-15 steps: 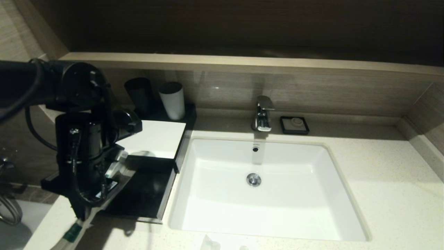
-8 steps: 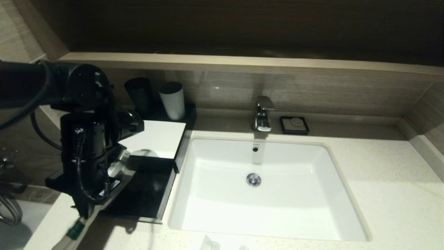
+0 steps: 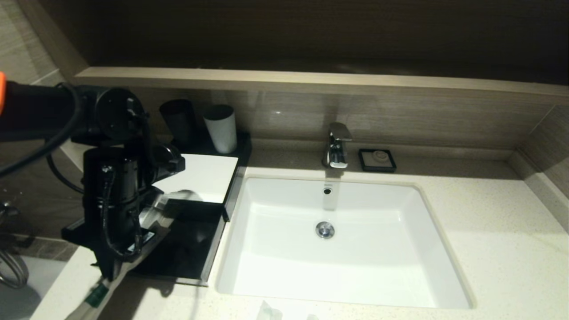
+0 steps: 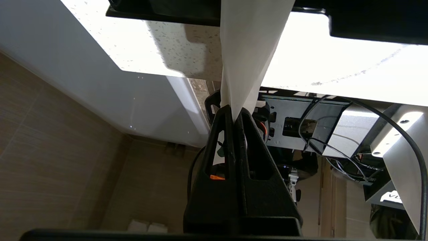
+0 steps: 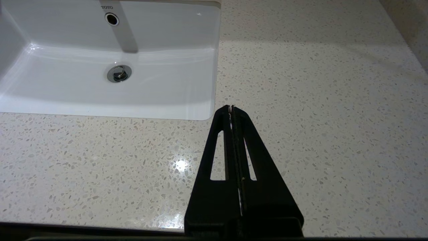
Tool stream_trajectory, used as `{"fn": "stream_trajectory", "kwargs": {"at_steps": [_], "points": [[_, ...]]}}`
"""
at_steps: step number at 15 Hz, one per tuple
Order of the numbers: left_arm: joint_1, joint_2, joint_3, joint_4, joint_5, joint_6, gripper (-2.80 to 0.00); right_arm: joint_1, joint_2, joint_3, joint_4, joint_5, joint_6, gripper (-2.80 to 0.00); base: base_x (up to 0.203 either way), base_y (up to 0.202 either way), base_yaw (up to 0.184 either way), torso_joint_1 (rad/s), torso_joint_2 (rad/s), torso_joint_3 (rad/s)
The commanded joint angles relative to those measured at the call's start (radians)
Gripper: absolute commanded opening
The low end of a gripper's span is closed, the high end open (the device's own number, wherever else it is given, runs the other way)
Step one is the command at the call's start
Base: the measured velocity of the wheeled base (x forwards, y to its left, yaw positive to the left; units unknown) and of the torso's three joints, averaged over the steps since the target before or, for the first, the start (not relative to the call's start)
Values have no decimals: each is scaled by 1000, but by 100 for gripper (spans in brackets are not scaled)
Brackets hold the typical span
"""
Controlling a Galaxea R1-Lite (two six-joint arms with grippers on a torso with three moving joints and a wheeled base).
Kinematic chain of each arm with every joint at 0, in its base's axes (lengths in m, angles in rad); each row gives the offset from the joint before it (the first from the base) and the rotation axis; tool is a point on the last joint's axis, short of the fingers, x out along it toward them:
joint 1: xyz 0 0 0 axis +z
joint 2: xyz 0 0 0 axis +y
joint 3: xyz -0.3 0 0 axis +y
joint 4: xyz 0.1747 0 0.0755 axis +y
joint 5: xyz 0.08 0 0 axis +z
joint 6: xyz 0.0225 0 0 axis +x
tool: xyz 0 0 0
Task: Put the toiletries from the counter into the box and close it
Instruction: Place the bathroom toiletry into the drawer
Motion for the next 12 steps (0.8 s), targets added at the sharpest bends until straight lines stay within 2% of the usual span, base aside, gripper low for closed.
{"fn": "stream_trajectory", "kwargs": {"at_steps": [1,12], "points": [[21,16,-2,9,0,9,-280,0,-1,0,0,0,0,-280,0,0,0,0,0,0],[24,65,-37,9,2,4,-280,0,-1,0,1,0,0,-280,0,0,0,0,0,0]]}}
